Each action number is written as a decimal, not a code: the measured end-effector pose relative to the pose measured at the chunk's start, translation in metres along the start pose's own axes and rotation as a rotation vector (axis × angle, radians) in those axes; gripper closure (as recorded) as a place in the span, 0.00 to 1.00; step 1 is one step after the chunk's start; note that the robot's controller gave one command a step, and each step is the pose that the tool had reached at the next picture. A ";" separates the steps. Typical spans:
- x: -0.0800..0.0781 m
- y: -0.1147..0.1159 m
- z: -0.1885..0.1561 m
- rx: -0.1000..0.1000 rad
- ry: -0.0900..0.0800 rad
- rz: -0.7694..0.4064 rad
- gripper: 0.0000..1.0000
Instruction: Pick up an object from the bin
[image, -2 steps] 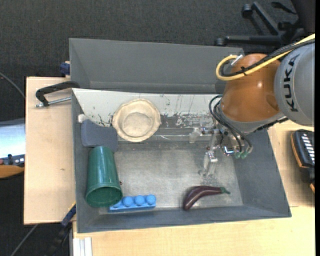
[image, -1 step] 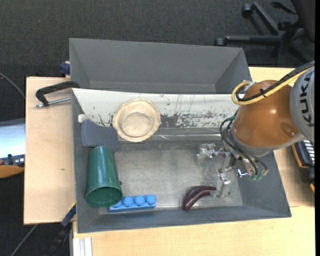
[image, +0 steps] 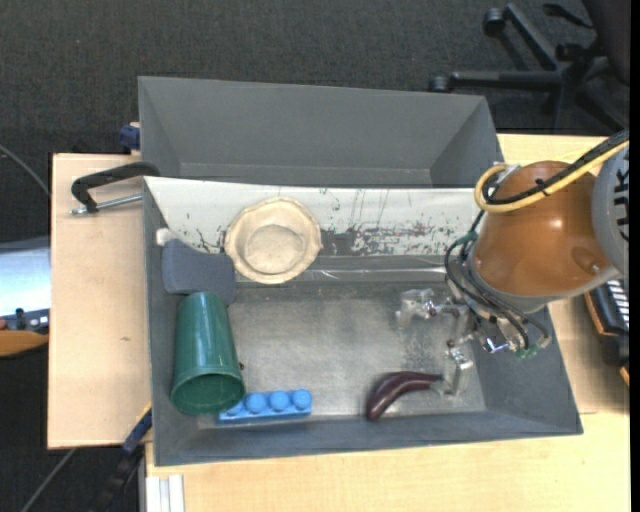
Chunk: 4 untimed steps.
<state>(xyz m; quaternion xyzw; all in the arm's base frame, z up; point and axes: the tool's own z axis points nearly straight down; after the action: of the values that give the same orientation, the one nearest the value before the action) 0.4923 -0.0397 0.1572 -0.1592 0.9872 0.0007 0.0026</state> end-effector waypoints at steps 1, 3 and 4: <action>-0.007 0.017 0.066 0.001 -0.001 -0.163 0.00; -0.008 0.018 0.087 0.001 -0.005 -0.369 1.00; -0.007 0.019 0.081 -0.002 -0.002 -0.368 1.00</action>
Offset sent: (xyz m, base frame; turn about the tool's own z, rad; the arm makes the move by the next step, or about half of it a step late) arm 0.0013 0.0187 -0.0872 -0.3711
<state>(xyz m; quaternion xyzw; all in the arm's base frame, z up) 0.4936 -0.0197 0.0767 -0.3372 0.9414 0.0011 0.0034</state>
